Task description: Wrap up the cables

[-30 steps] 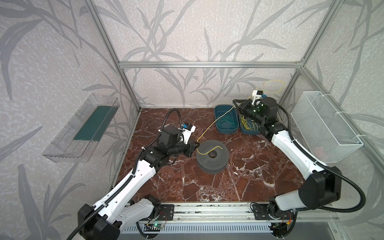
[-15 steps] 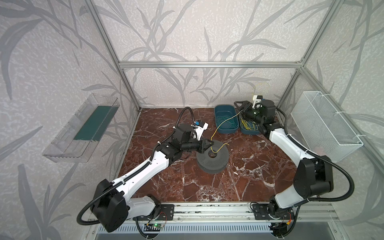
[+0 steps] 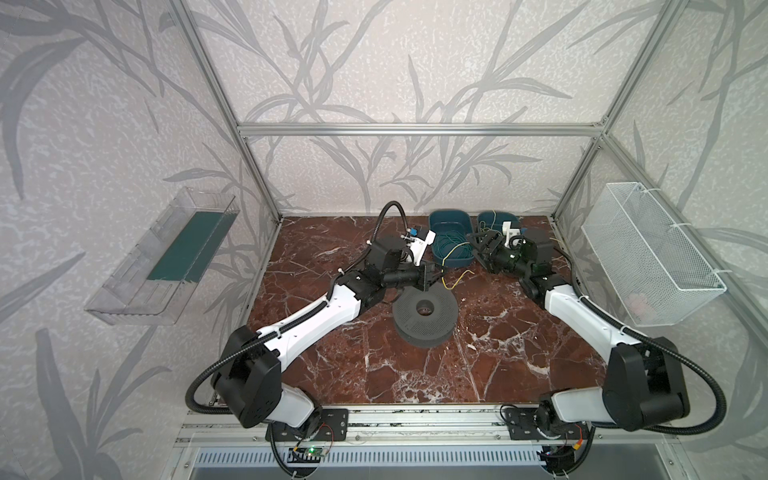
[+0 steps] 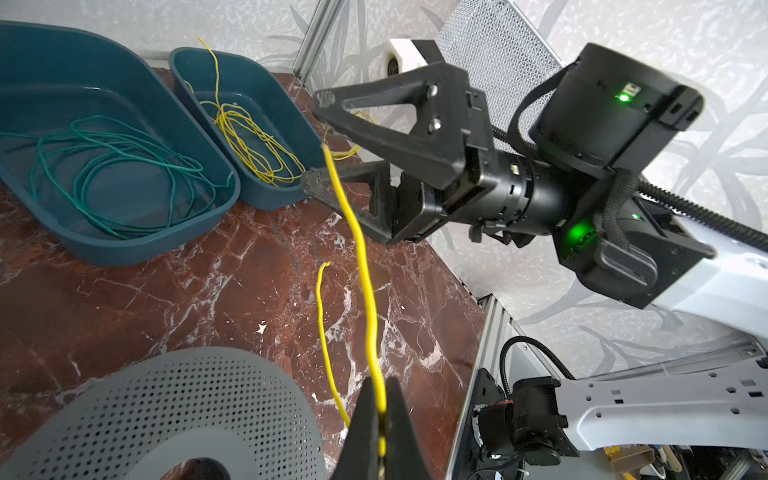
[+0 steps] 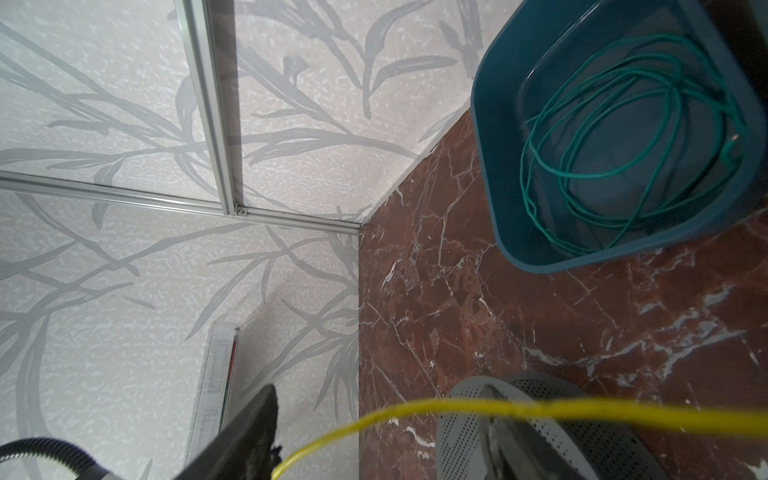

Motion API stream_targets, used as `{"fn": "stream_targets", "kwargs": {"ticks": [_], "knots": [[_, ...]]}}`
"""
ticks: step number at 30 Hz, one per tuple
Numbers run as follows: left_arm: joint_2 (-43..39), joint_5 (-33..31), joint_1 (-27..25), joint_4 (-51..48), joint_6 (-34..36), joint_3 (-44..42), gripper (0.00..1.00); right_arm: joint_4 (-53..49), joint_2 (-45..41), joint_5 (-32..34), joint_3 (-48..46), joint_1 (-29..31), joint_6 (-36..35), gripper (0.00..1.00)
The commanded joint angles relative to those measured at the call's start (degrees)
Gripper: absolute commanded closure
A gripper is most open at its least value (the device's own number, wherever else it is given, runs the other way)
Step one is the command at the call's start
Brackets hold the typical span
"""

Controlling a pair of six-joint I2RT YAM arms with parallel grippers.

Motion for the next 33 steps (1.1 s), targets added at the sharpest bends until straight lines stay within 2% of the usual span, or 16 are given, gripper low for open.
{"fn": "stream_targets", "kwargs": {"ticks": [1,8,11,12,13,14,16,18,22,25,29,33], "knots": [[1.9,1.2,-1.1,0.8,0.7,3.0,1.0,2.0,-4.1,-2.1,-0.5,0.7,0.6,0.25],[4.8,0.2,-2.5,-2.1,2.8,6.2,1.0,0.5,-6.8,-2.3,-1.4,4.6,1.2,0.24],[5.3,0.0,-3.0,-4.2,4.0,7.5,1.0,1.0,-5.5,-3.0,-0.5,6.4,1.1,0.35],[5.3,-0.1,-3.2,-4.9,4.4,7.8,1.0,1.0,-5.1,-3.1,-0.1,6.8,1.2,0.44],[5.2,-0.1,-3.3,-5.5,4.9,8.0,1.0,1.6,-4.5,-3.5,0.3,7.2,1.2,0.62],[5.0,-0.1,-3.4,-5.9,5.2,8.0,1.0,1.8,-4.0,-3.6,0.8,7.4,1.3,0.76],[4.4,-0.5,-3.6,-6.2,5.6,7.4,1.0,2.2,-3.7,-3.5,1.4,7.6,1.5,0.98],[3.2,-0.7,-3.6,-6.1,6.2,6.2,0.98,2.7,-4.2,-2.7,1.5,7.6,2.1,1.0],[-1.8,-2.7,-3.6,1.6,6.3,-2.1,0.51,1.6,-6.1,0.6,1.8,8.2,3.1,1.0],[-7.4,-6.7,-3.7,13.2,5.1,-12.1,0.32,2.0,-7.7,2.4,1.2,8.4,5.1,1.0],[-14.1,-14.9,-4.2,27.7,6.2,-24.4,0.26,2.2,-9.5,4.0,0.6,8.7,7.3,1.0],[-16.2,-23.1,-7.1,33.3,13.4,-30.1,0.26,2.8,-10.7,5.0,0.3,9.5,9.3,1.0]]}}
